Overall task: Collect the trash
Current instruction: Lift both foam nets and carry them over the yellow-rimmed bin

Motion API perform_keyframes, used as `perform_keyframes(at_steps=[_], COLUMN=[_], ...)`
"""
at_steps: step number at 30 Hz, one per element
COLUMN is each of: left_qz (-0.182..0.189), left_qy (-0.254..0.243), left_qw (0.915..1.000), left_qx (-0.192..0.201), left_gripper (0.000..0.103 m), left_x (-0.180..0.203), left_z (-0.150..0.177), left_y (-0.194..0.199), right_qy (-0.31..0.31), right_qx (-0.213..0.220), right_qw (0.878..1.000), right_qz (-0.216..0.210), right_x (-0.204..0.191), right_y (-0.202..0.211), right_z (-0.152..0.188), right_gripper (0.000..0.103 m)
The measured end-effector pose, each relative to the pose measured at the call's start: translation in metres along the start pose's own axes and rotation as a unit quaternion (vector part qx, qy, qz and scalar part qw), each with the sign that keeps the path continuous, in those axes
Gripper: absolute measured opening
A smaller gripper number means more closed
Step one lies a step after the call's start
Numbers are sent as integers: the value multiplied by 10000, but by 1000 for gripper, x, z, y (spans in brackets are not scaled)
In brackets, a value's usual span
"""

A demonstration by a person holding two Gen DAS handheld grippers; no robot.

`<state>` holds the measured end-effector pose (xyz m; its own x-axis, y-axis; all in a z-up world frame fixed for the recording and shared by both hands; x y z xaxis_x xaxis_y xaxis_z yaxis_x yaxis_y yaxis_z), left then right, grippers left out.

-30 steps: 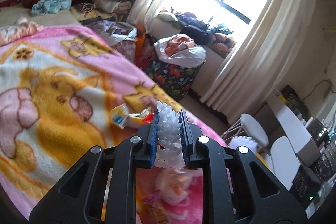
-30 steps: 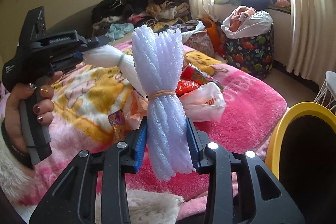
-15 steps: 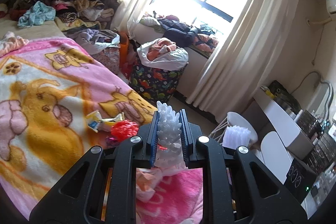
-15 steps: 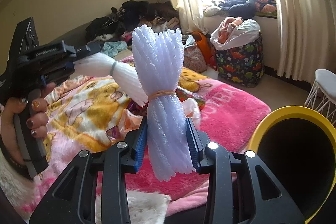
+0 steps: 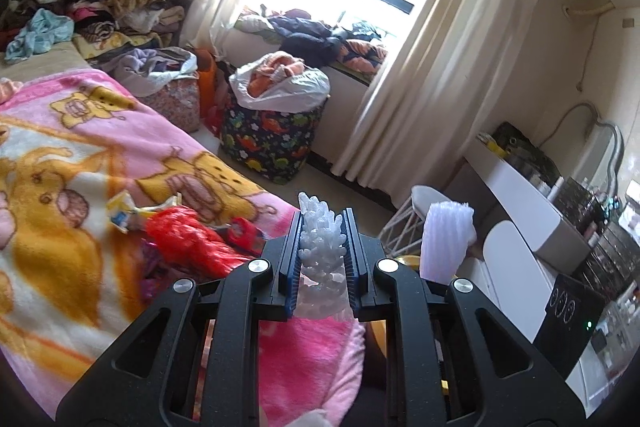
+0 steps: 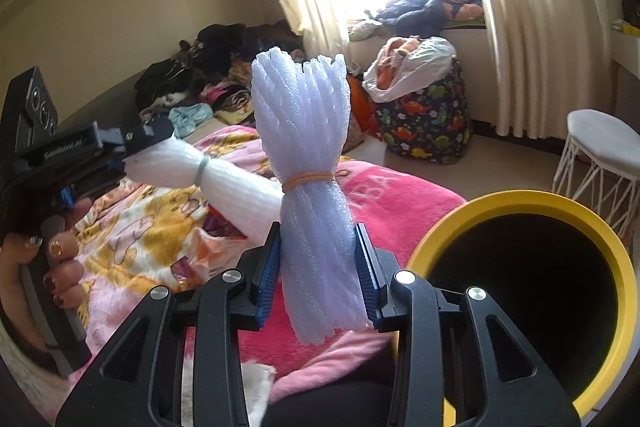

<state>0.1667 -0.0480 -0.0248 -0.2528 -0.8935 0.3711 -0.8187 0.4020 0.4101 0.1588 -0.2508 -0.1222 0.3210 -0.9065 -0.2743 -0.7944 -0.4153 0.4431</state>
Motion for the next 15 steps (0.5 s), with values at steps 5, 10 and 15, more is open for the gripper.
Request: perform_keyframes(at_steps=[5, 10, 15], left_qz=[130, 256, 389], left_qy=[-136, -281, -366], left_qw=[9997, 9988, 9975], left_qx=[-150, -315, -462], left_gripper=[13, 13, 13], left_x=[21, 42, 62], left_z=[7, 15, 21], left_y=[-13, -28, -42], right_qy=[-209, -391, -652], right_qx=[123, 223, 244], right_qw=[9993, 9975, 9943], right_qz=[267, 549, 806], right_x=[25, 51, 80], right_y=[10, 19, 26], right_z=[-4, -6, -3], right_gripper=[34, 34, 34])
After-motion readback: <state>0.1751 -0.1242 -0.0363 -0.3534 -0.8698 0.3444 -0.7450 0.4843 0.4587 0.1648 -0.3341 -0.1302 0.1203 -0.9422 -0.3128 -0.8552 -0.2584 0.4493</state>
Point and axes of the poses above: each gripper's, at about its wrist camera, not at the fingertips, and y roughly against the way its jaws point, x to its right, z to its underside, the point moved 6 cm from there along -y, roughly the way its jaws point, and after that the axes turned 3 degrees about -y, right-handed, at the moved point
